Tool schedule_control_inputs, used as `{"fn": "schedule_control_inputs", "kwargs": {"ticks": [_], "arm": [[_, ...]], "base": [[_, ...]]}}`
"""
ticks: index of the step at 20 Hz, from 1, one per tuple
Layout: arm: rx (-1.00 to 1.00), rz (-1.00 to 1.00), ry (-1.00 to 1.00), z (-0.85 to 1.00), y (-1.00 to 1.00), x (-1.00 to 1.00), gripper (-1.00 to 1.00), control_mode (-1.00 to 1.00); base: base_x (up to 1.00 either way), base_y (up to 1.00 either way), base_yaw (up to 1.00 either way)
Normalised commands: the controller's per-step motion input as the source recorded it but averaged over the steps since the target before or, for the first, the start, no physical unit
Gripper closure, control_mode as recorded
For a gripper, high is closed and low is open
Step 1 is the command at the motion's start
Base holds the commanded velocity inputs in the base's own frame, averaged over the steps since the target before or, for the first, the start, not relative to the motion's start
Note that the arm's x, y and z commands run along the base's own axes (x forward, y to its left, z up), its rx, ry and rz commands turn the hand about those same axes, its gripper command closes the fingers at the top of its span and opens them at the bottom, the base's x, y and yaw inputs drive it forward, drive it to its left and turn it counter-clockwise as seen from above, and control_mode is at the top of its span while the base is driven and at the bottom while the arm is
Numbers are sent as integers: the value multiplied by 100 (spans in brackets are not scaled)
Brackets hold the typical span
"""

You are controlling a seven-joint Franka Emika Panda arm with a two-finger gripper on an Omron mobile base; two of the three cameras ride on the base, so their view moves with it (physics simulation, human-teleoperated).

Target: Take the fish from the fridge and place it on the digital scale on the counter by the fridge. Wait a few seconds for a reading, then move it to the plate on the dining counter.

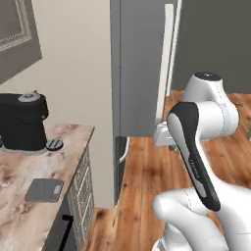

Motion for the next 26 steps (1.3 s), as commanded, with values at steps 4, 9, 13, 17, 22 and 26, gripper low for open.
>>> {"fn": "schedule_control_inputs", "kwargs": {"ticks": [4, 9, 13, 17, 22, 26], "arm": [[0, 0, 0, 0, 0, 0, 100, 100], [0, 0, 0, 0, 0, 0, 100, 100], [0, 0, 0, 0, 0, 0, 100, 100], [0, 0, 0, 0, 0, 0, 100, 100], [0, 0, 0, 0, 0, 0, 100, 100], [0, 0, 0, 0, 0, 0, 100, 100]], "base": [[-73, 2, -83], [-94, 0, -74], [-100, -1, -54], [-100, -8, -24], [-100, -38, -12], [-100, -85, -6]]}}
